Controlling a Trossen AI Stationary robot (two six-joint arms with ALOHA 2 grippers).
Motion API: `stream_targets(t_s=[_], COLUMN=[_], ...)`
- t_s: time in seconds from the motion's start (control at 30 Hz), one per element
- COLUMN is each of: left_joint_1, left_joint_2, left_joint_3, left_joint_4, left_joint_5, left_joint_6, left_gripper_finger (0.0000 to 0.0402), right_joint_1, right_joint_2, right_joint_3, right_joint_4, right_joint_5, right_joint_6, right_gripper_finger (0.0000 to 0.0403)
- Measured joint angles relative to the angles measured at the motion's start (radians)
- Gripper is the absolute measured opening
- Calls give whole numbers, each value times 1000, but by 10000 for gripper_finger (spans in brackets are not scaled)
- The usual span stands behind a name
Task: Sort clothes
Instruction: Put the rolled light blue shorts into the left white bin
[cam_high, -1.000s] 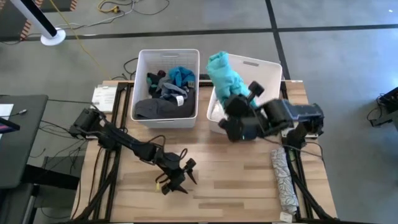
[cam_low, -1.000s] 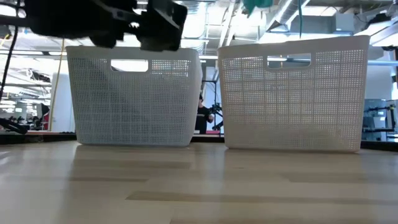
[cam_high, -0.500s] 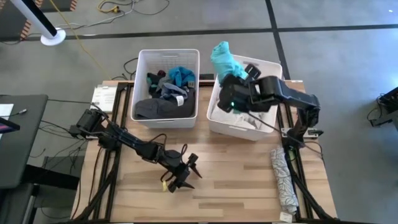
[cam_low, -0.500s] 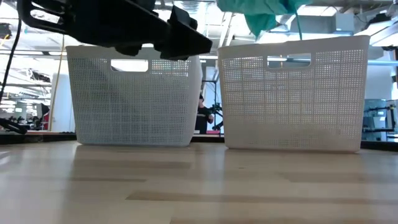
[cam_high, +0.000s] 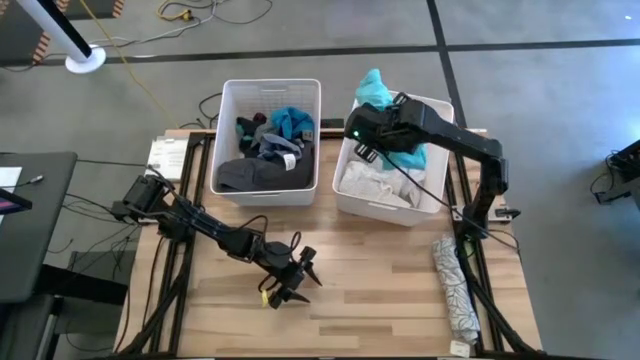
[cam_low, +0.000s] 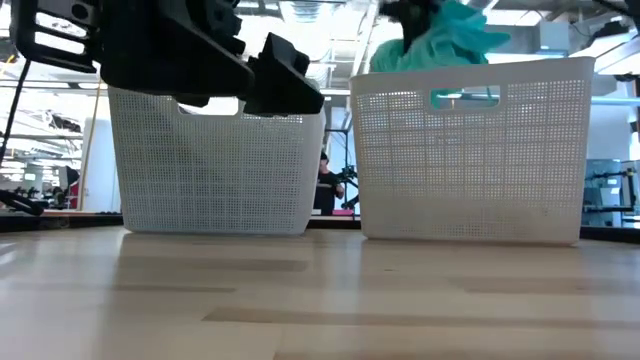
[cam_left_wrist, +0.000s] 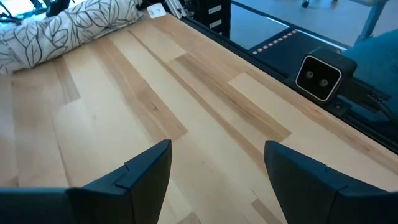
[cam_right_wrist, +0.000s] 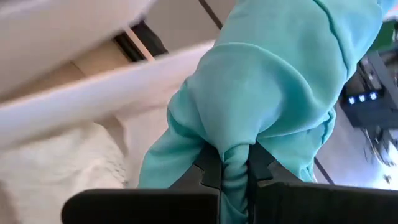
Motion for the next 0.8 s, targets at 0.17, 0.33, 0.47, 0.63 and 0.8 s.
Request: stream_targets(t_s=[0.17, 0.33, 0.47, 0.63, 0.8], left_joint_1=[-3, -3, -3, -3, -2], left_joint_2=[0, 0, 0, 0, 0], left_joint_3=[-2, -2, -2, -2, -2], left_joint_4=[-3, -1, 5, 14, 30], left_joint_5=[0, 1, 0, 0, 0], left_joint_6=[-18, -10, -2, 7, 14], left_gripper_finger=[249, 249, 249, 249, 249], right_joint_1=[-78, -138, -169, -195, -230], right_joint_2=[-24, -94, -188, -319, -418], right_joint_3=[-104, -219, -360, -570, -759], right_joint_4=[0, 1, 59, 216, 471], right_joint_5=[-64, -124, -191, -236, -313], right_joint_6=[-51, -63, -111, -163, -231], right_gripper_finger=[24, 24, 24, 24, 24])
